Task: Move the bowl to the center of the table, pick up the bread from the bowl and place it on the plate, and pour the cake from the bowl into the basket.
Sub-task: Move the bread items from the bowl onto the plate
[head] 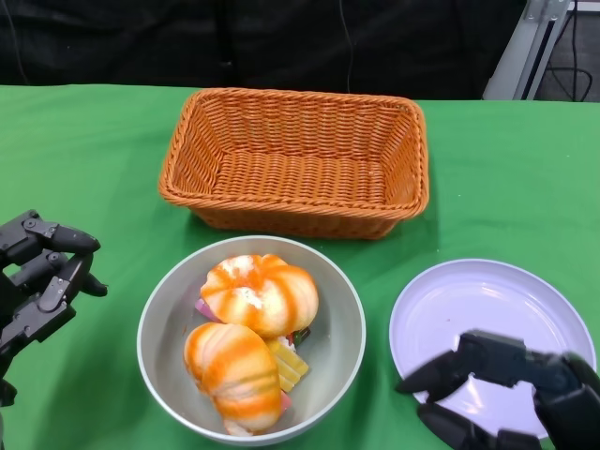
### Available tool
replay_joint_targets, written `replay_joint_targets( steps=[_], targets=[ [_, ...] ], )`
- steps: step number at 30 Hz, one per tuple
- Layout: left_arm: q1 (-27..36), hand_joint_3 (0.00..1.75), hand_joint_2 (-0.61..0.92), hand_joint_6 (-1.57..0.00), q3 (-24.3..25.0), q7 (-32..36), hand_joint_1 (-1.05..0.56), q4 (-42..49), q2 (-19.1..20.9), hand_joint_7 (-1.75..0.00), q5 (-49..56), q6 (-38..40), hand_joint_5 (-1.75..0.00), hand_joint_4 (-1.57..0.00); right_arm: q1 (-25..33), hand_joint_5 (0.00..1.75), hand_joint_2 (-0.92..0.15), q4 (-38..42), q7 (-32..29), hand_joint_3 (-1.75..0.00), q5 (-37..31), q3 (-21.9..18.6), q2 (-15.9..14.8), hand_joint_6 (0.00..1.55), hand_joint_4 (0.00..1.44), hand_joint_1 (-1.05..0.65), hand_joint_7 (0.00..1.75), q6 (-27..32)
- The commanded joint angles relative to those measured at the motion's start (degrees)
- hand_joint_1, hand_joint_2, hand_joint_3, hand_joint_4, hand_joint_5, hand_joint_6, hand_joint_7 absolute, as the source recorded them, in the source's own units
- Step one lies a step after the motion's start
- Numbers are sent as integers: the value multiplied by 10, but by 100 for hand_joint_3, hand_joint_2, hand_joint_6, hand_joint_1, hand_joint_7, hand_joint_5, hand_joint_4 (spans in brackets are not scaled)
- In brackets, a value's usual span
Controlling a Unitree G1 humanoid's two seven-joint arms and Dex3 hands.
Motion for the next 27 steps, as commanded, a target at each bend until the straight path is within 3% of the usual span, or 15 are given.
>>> replay_joint_targets(
  steps=[1,6,14,27],
  targets=[
    [-12,48,82,-83,7,8,-21,21,2,-115,4,-11,-147,-75,-37,85,-90,-58,17,-5,-47,-3,-9,71,64,-35,40,44],
    [-18,58,77,-84,4,4,-19,42,2,-114,13,-37,-149,-75,-86,65,-92,-108,34,-1,-112,12,0,67,59,-51,18,126],
    [-25,61,75,-85,-2,-3,-20,65,6,-113,22,-60,-148,-76,-156,28,-92,-96,67,0,-234,50,0,56,50,-64,1,230],
    [-25,59,78,-88,-9,-17,-18,82,3,-109,30,-93,-146,-80,-263,16,-92,98,-8,-3,-362,136,10,46,50,-76,0,268]
  ],
)
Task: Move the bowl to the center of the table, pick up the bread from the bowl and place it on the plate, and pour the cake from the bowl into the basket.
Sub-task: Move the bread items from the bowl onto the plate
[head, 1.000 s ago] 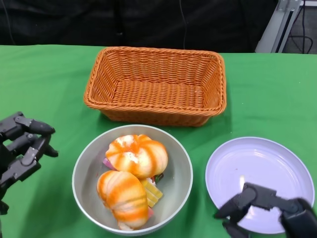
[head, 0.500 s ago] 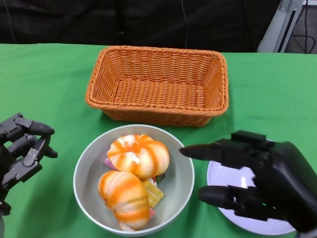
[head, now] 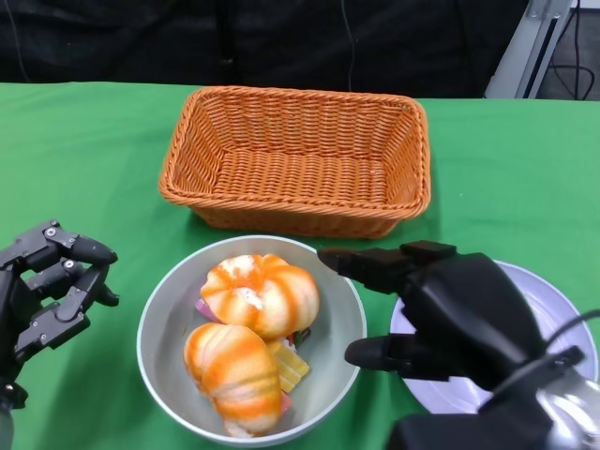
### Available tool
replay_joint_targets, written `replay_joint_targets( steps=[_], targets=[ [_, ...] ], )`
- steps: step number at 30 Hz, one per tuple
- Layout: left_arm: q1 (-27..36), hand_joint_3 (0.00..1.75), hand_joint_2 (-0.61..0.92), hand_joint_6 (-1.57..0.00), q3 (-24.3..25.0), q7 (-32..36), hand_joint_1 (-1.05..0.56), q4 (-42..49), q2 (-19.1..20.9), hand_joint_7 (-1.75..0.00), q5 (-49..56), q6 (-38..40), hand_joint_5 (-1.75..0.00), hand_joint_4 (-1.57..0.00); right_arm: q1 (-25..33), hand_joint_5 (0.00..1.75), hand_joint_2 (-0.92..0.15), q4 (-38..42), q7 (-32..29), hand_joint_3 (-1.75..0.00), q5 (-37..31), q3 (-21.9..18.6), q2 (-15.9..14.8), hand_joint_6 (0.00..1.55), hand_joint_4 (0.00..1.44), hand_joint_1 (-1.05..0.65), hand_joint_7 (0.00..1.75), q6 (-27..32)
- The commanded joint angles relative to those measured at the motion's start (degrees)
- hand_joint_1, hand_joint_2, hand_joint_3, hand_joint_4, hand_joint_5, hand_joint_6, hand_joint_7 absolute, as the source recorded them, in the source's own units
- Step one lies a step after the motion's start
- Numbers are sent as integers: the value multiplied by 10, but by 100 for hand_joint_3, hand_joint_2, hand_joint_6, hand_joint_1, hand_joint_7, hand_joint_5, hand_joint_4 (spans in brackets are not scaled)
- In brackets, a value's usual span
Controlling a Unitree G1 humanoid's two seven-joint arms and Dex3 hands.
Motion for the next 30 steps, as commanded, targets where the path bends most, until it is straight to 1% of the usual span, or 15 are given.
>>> replay_joint_targets(
  steps=[1,5,8,13,18,25,30],
  targets=[
    [-2,59,78,-88,1,-5,-18,8,5,-109,1,-18,-146,-80,-33,16,-92,44,-17,-3,-21,18,0,46,51,-76,0,10],
    [-2,59,78,-88,0,-4,-20,12,5,-109,3,-28,-147,-79,-63,14,-92,95,-40,-1,-34,37,6,47,53,-78,0,17],
    [-1,58,79,-88,-1,-3,-20,10,4,-110,3,-27,-147,-78,-86,12,-92,127,-40,-2,-39,52,13,47,52,-77,0,26],
    [1,57,80,-87,-3,0,-17,7,2,-110,4,-23,-146,-78,-107,11,-92,145,-50,-5,-49,74,21,47,53,-77,0,37],
    [2,58,79,-87,-4,5,-15,6,2,-111,9,-23,-146,-78,-128,10,-92,171,-67,-3,-56,93,29,48,54,-77,1,45],
    [2,62,77,-86,-5,21,-15,11,-1,-114,30,-44,-146,-78,-159,7,-92,227,-98,-1,-70,122,35,50,56,-77,1,45],
    [1,62,77,-85,-3,20,-17,14,-2,-114,27,-45,-146,-78,-182,6,-92,272,-112,-3,-85,144,43,49,55,-79,0,57]
  ],
)
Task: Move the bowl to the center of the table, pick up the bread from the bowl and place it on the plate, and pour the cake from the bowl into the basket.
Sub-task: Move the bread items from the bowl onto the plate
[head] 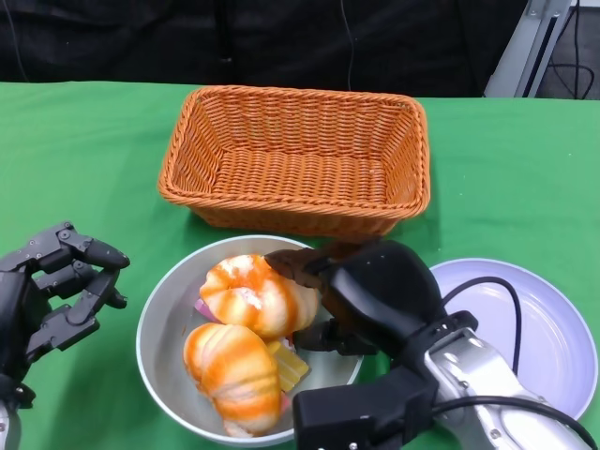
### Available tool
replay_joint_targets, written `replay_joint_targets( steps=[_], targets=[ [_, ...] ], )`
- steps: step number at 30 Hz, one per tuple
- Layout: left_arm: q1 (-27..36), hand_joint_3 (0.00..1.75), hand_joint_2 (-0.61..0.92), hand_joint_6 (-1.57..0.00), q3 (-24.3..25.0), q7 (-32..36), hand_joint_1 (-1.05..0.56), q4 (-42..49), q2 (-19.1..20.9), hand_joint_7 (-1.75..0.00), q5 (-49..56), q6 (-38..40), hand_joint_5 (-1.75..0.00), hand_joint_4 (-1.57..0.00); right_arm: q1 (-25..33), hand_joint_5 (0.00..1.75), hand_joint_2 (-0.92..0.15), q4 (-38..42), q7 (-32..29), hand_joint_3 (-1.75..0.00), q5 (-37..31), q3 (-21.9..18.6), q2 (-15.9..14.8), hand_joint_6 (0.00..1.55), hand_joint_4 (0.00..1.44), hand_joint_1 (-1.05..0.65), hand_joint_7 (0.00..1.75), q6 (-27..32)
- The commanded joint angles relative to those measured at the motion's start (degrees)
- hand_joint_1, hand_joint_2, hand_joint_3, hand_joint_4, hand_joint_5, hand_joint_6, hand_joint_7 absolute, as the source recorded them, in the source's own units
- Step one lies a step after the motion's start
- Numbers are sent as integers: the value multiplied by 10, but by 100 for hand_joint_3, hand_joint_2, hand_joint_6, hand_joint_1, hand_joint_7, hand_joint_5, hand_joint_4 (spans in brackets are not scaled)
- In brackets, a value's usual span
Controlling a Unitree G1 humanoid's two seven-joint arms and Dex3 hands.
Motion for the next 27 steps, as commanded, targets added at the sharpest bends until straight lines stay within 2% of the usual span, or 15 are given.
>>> replay_joint_targets(
  steps=[1,8,15,23,27],
  targets=[
    [2,62,77,-85,3,8,-17,5,4,-114,-2,-7,-146,-77,-18,5,-92,29,-12,-3,-4,12,5,49,55,-79,0,8],
    [7,59,78,-85,0,26,-21,1,3,-113,13,-17,-146,-78,-58,3,-92,114,-42,-3,-18,47,17,49,51,-78,0,22],
    [10,58,80,-85,-2,25,-18,-2,0,-113,10,-16,-145,-79,-88,2,-92,192,-100,-2,-26,77,39,50,51,-77,0,27],
    [12,53,81,-88,-5,27,-19,-3,1,-107,11,-20,-142,-79,-121,3,-92,281,-134,-1,-25,109,69,51,55,-74,1,29],
    [11,51,83,-88,-6,26,-18,0,1,-106,8,-22,-141,-79,-127,4,-92,301,-163,-1,-21,118,69,53,58,-71,1,21]
  ],
)
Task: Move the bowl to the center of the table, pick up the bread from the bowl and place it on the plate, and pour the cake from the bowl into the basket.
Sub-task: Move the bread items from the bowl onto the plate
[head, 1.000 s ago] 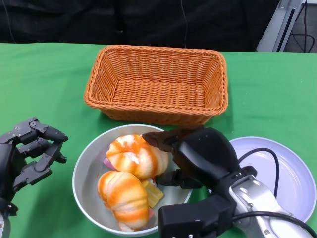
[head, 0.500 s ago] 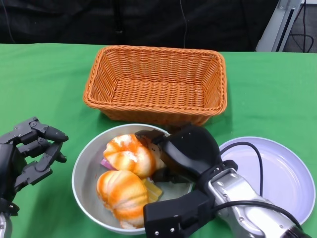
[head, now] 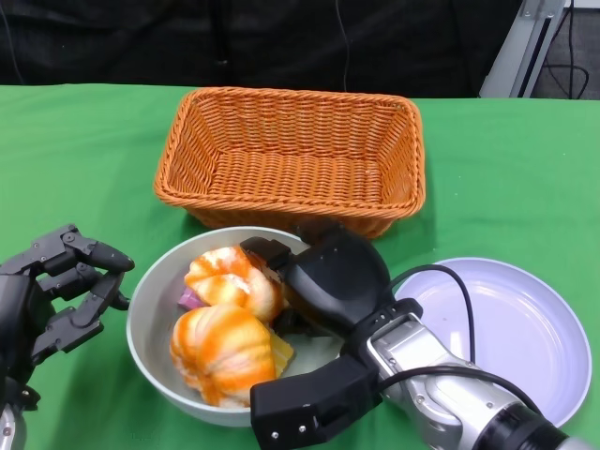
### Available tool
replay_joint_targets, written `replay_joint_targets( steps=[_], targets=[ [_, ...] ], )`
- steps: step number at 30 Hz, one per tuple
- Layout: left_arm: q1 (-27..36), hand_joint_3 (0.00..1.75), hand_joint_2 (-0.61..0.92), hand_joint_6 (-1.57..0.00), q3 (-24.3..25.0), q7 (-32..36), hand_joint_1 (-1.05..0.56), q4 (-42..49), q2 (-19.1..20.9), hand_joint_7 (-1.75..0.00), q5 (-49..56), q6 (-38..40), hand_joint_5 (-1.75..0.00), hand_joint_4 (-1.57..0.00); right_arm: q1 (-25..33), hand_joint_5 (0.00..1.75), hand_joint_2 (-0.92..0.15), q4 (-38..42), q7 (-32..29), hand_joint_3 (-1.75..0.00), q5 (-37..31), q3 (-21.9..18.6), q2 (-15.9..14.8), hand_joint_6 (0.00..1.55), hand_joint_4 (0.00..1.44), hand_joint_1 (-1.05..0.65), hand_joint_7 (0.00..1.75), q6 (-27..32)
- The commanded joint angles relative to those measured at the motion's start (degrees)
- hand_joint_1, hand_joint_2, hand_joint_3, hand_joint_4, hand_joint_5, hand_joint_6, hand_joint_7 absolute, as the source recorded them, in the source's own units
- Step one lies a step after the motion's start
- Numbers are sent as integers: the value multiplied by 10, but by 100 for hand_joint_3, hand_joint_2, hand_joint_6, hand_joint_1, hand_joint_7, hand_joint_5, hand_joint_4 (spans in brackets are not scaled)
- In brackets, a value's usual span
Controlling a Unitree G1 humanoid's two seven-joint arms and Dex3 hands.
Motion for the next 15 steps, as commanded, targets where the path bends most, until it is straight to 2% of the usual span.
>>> replay_joint_targets(
  steps=[1,2,3,4,6,15],
  targets=[
    [5,50,83,-89,2,5,-18,2,3,-106,-3,-10,-141,-79,9,11,-92,32,-22,-4,3,16,-2,62,71,-61,4,-14],
    [4,50,83,-89,2,6,-18,4,4,-106,-1,-11,-141,-79,8,14,-92,39,-41,-6,6,16,-4,65,76,-57,5,-24],
    [3,49,83,-89,2,8,-19,5,4,-106,0,-11,-141,-80,7,25,-92,45,-54,-8,8,15,-6,72,79,-52,6,-30],
    [3,49,83,-89,2,9,-19,6,5,-107,2,-12,-141,-80,6,50,-92,49,-62,-10,9,15,-6,78,72,-48,4,-34],
    [3,49,84,-89,1,10,-19,7,5,-107,2,-12,-141,-80,3,67,-92,56,-70,-10,11,15,-5,81,66,-47,2,-38],
    [3,47,84,-88,0,12,-19,7,6,-108,2,-13,-141,-80,-2,76,-92,66,-78,-11,16,19,-4,82,62,-46,2,-41]
  ],
)
